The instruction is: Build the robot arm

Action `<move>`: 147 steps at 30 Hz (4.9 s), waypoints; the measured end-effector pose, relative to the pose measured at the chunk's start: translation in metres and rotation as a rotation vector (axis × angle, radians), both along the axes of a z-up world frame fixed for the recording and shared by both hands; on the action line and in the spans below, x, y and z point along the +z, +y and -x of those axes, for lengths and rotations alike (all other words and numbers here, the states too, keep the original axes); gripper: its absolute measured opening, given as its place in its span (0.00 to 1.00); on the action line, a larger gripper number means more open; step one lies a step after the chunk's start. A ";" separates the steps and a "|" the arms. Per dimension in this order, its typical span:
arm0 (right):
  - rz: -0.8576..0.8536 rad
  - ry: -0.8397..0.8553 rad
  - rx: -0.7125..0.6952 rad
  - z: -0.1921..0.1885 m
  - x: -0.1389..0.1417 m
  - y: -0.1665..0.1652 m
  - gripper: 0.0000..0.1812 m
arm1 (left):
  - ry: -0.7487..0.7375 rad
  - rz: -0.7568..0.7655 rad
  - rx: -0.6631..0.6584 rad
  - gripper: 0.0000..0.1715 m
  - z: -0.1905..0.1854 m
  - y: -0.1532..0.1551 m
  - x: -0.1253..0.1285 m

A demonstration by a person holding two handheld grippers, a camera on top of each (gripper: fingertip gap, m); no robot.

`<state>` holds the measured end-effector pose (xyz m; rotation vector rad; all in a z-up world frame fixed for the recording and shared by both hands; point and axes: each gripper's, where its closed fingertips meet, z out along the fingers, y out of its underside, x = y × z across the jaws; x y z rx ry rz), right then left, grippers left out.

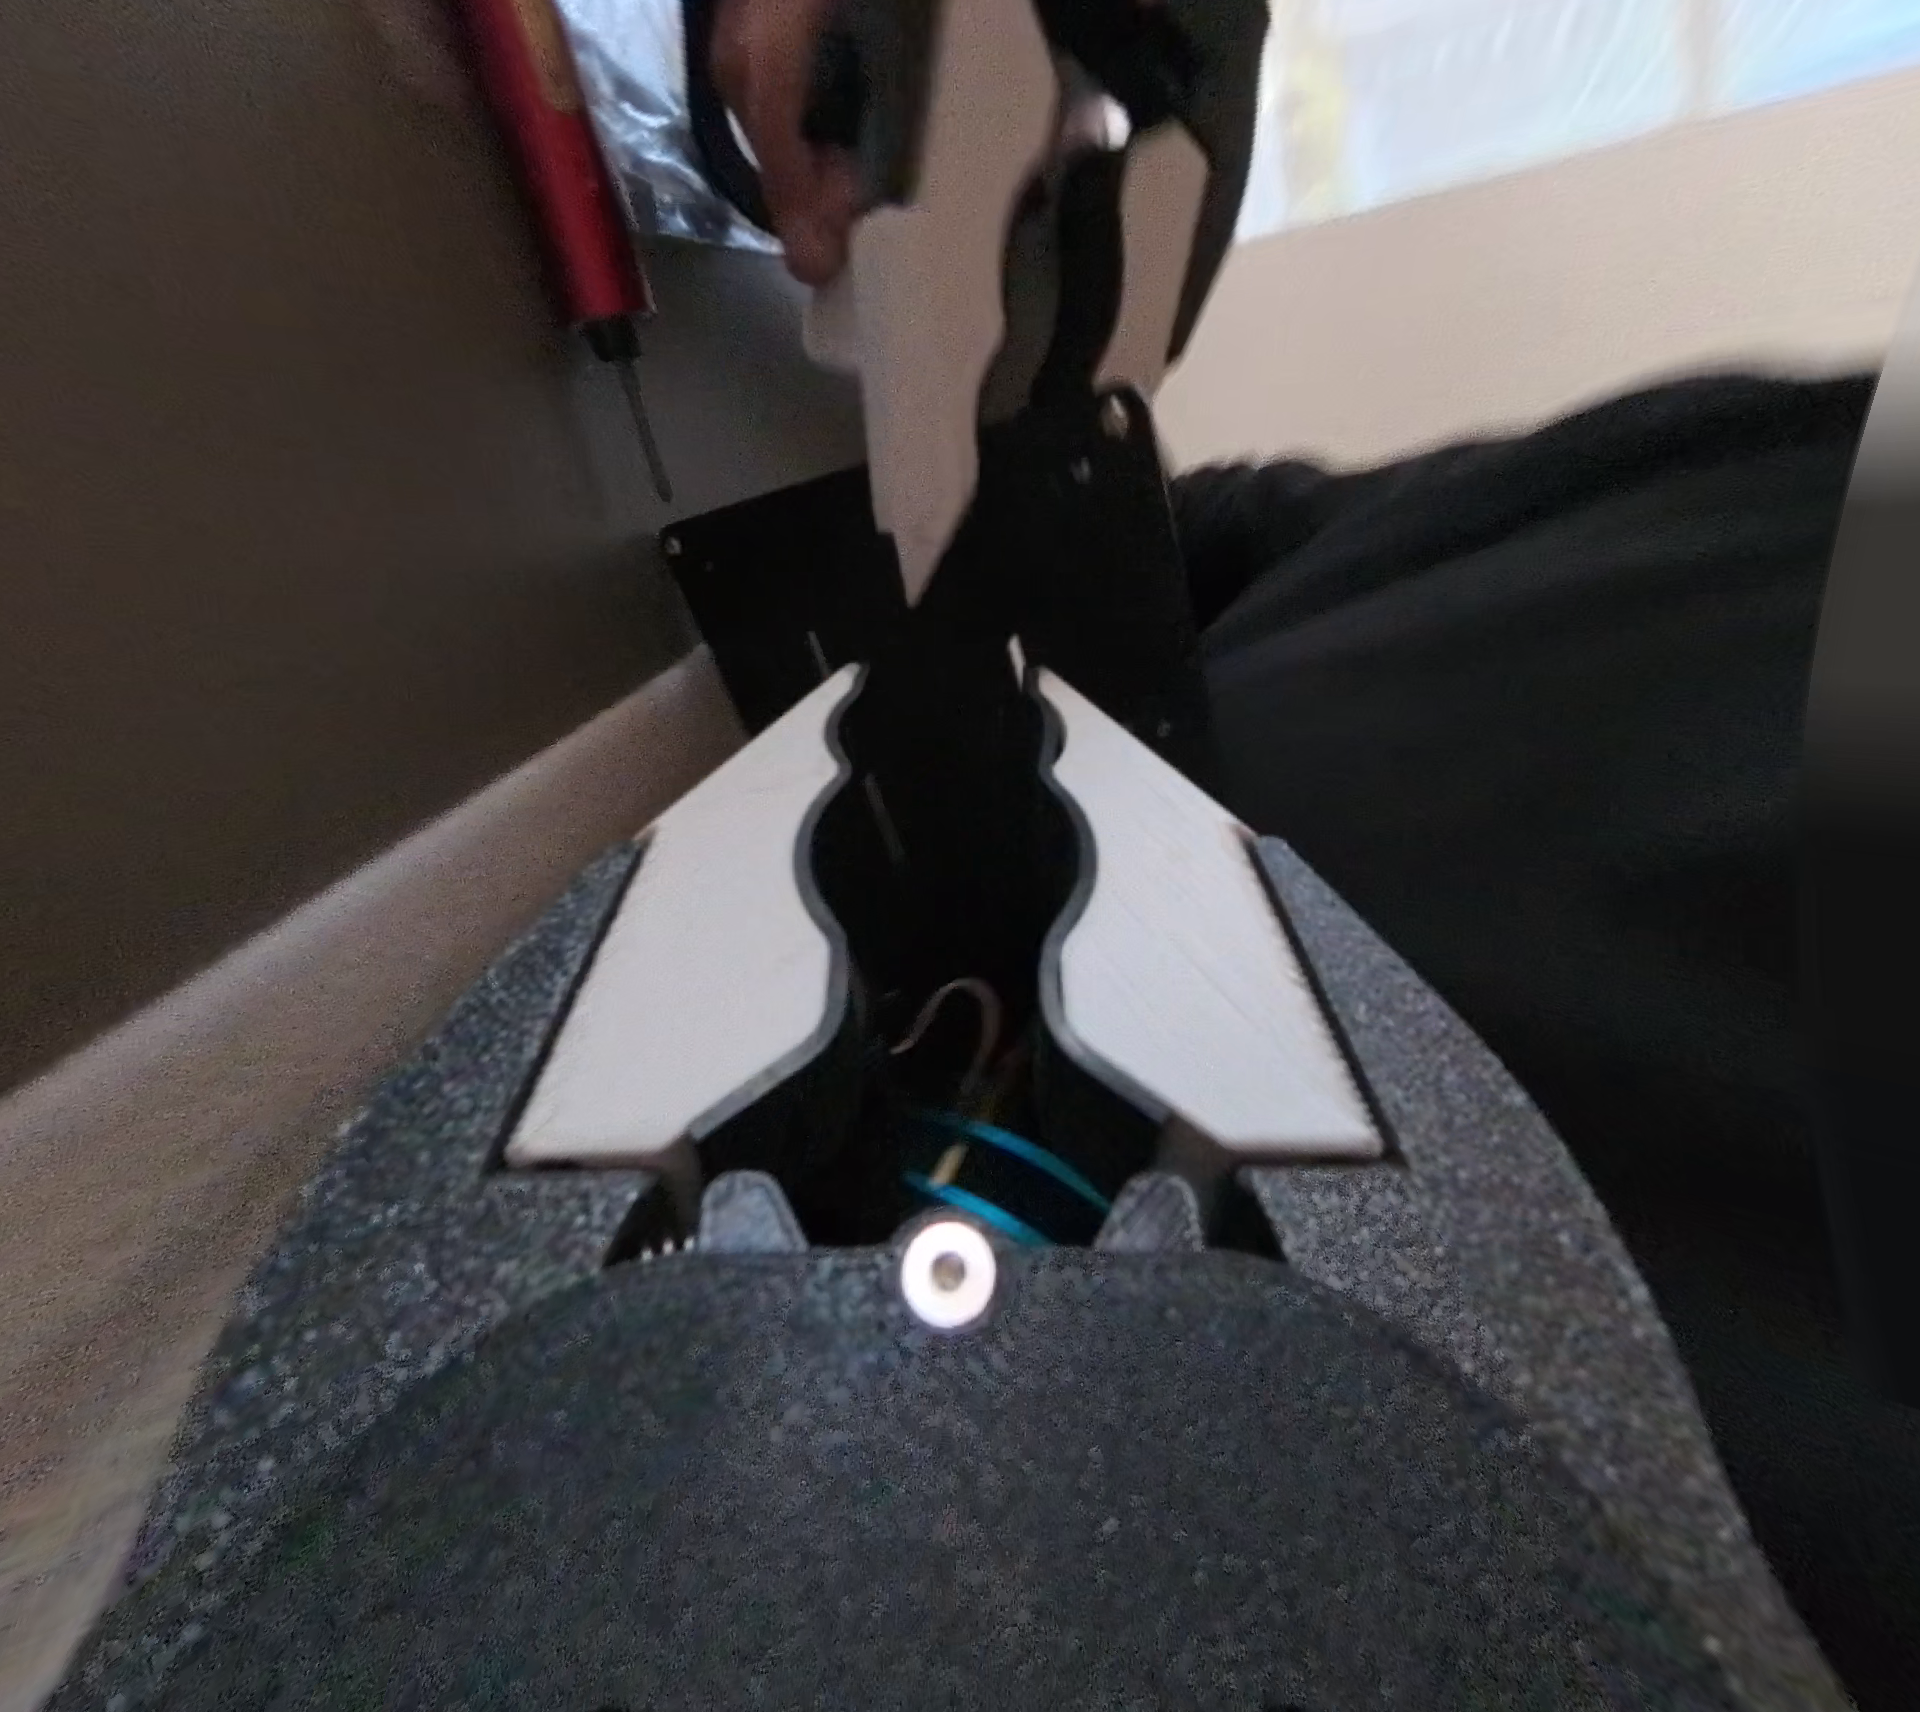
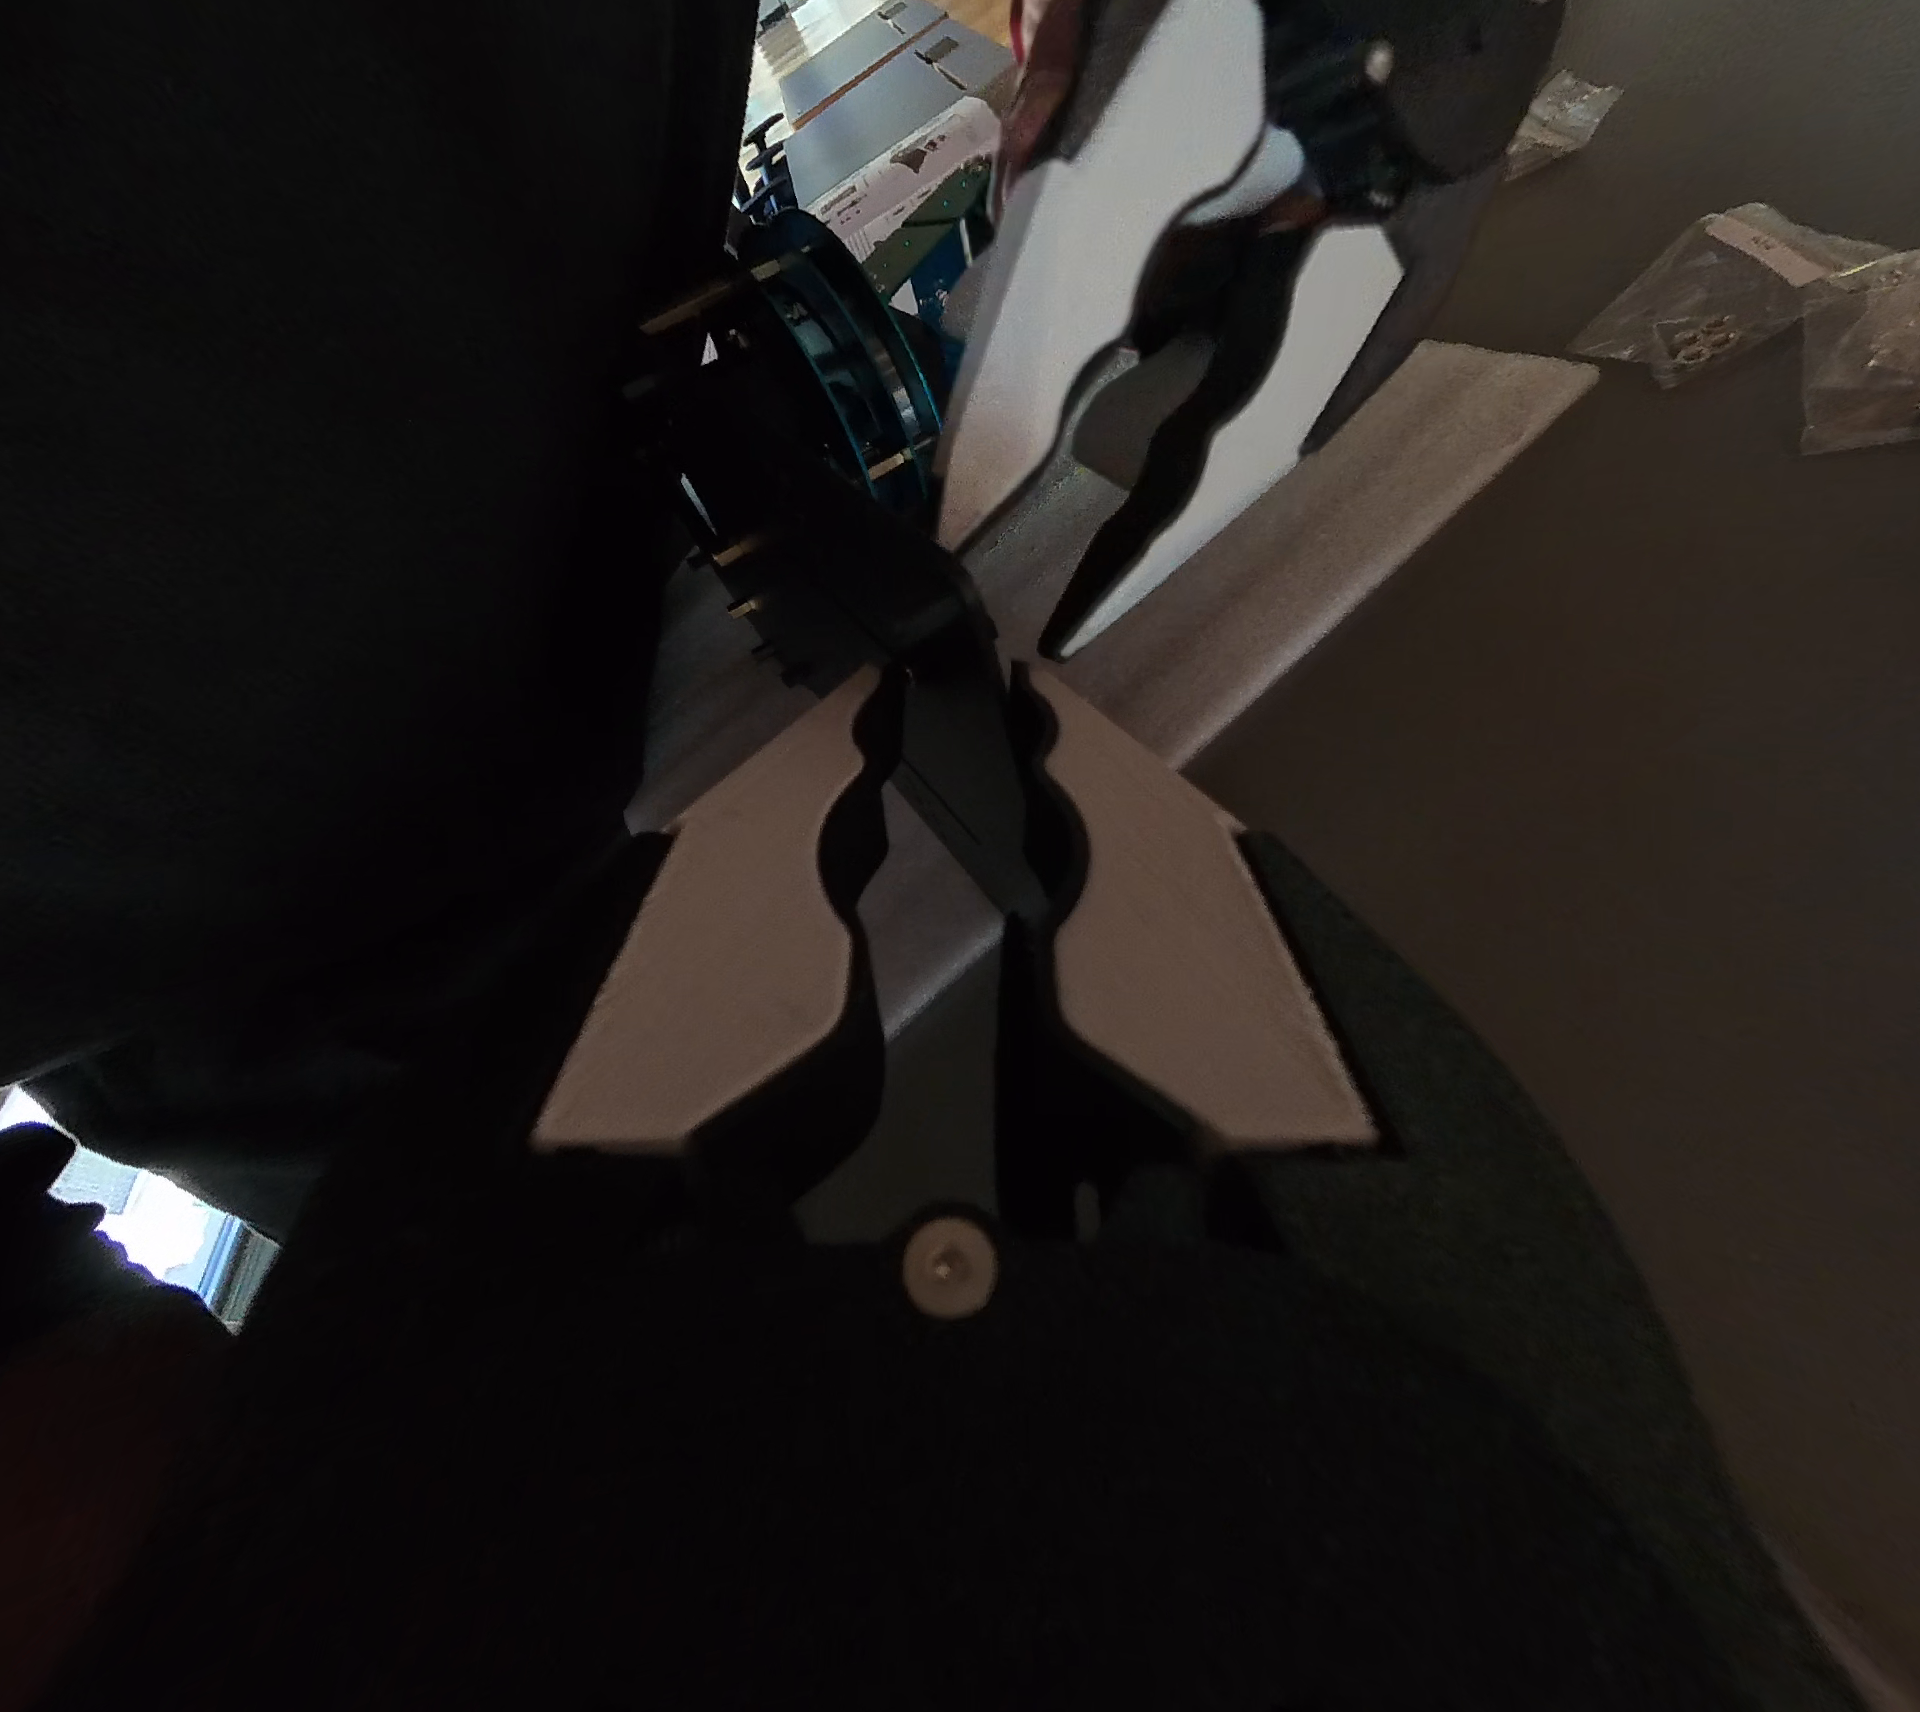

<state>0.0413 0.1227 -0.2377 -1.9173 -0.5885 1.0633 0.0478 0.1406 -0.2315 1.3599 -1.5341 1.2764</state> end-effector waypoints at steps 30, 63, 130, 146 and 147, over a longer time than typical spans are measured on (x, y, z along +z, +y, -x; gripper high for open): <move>0.006 -0.026 0.004 -0.001 -0.002 -0.002 0.10 | -2.408 -0.820 -0.513 0.02 0.004 -0.011 -0.001; -0.026 0.083 -0.041 -0.007 0.006 -0.001 0.10 | -0.170 0.021 -0.200 0.12 0.000 -0.005 0.007; -0.032 0.059 -0.033 -0.006 0.005 -0.001 0.11 | -0.132 -0.028 -0.051 0.13 -0.004 -0.007 -0.007; -0.034 0.057 -0.028 -0.006 0.005 -0.001 0.11 | 0.502 0.229 0.071 0.02 -0.010 -0.027 0.002; -0.034 0.058 -0.026 -0.006 0.005 -0.001 0.11 | 0.502 0.232 0.065 0.03 -0.010 -0.026 0.003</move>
